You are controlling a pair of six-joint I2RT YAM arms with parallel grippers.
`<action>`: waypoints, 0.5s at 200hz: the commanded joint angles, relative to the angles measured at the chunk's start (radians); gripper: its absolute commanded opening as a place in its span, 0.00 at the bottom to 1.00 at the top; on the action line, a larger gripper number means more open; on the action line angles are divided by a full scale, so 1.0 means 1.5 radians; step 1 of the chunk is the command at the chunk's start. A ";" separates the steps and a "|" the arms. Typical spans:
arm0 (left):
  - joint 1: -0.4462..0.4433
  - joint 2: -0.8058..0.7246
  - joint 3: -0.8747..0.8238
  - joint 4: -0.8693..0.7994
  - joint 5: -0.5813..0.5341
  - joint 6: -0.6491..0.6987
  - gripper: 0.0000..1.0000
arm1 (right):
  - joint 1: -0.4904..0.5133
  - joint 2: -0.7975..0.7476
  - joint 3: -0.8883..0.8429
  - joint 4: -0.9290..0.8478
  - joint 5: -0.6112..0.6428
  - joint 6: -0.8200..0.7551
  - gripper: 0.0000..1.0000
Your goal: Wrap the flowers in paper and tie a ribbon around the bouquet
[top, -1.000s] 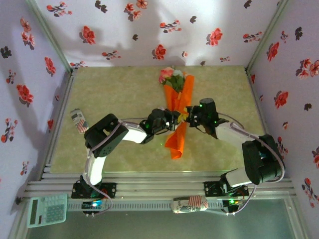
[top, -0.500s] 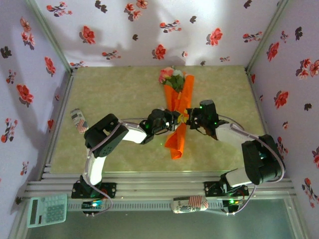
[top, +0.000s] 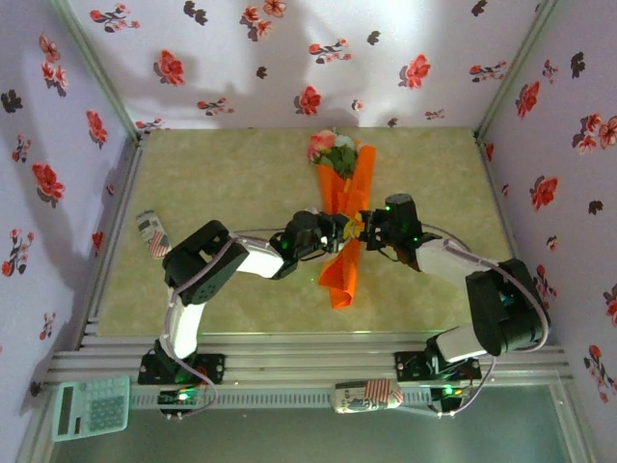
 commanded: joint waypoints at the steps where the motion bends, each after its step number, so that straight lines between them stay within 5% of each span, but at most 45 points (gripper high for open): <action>1: -0.006 0.004 0.000 0.027 -0.003 0.004 0.13 | 0.005 0.010 -0.001 0.012 -0.007 0.010 0.29; 100: -0.006 0.009 0.006 0.030 -0.001 0.002 0.22 | 0.012 0.015 -0.010 0.025 -0.011 0.017 0.27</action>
